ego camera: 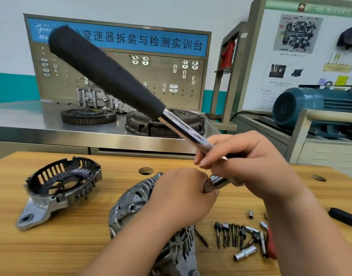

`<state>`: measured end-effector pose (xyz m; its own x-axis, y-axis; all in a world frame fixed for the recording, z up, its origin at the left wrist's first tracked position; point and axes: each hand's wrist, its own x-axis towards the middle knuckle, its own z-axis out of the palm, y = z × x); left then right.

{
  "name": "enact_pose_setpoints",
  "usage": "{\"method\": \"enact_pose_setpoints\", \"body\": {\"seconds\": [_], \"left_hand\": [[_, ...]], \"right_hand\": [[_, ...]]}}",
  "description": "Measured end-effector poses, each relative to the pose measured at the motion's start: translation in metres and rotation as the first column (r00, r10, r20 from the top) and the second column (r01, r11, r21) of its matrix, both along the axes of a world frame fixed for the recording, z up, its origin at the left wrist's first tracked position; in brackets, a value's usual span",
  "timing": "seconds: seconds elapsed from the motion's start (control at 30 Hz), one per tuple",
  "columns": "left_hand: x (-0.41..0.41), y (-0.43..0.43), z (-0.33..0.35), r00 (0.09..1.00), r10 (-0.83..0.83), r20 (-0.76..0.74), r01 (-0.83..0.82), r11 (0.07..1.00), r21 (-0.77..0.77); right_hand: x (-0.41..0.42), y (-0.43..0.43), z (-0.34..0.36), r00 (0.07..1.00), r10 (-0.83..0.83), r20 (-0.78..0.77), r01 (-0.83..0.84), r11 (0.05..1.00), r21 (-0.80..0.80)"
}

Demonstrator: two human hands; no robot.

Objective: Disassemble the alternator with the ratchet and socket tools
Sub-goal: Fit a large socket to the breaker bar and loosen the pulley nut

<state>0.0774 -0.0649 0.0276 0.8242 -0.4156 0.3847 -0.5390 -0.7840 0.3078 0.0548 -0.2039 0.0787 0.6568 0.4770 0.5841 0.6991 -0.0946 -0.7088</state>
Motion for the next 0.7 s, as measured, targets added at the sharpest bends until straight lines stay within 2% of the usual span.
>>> {"method": "enact_pose_setpoints", "body": {"seconds": [0.13,0.2,0.3,0.37,0.43,0.57,0.7], "left_hand": [[-0.002,-0.002,0.000,0.998,0.054,-0.025,-0.055,0.998,-0.035],[-0.001,-0.002,0.000,0.998,0.050,-0.027,-0.052,0.997,-0.059],[0.000,-0.002,-0.002,0.999,0.035,-0.006,-0.035,0.998,-0.056],[0.000,-0.002,-0.004,1.000,0.023,0.013,-0.023,0.999,-0.036],[0.001,-0.002,-0.004,1.000,0.019,0.016,-0.018,0.999,-0.032],[0.003,-0.002,-0.003,1.000,0.020,-0.007,-0.021,0.998,-0.063],[0.004,0.001,-0.003,1.000,0.014,-0.020,-0.016,0.994,-0.109]], "right_hand": [[0.002,0.007,-0.001,0.970,-0.236,-0.047,0.238,0.971,0.030],[0.000,0.015,-0.003,0.915,-0.397,-0.074,0.399,0.916,0.026],[0.000,0.023,-0.008,0.714,-0.699,0.043,0.698,0.704,-0.136],[0.002,0.022,-0.008,0.624,-0.775,0.103,0.766,0.579,-0.281],[0.003,0.018,-0.007,0.600,-0.795,0.082,0.763,0.539,-0.356],[-0.001,0.017,-0.004,0.679,-0.728,0.093,0.713,0.625,-0.319],[-0.004,0.014,0.000,0.852,-0.503,0.149,0.524,0.827,-0.205]]}}
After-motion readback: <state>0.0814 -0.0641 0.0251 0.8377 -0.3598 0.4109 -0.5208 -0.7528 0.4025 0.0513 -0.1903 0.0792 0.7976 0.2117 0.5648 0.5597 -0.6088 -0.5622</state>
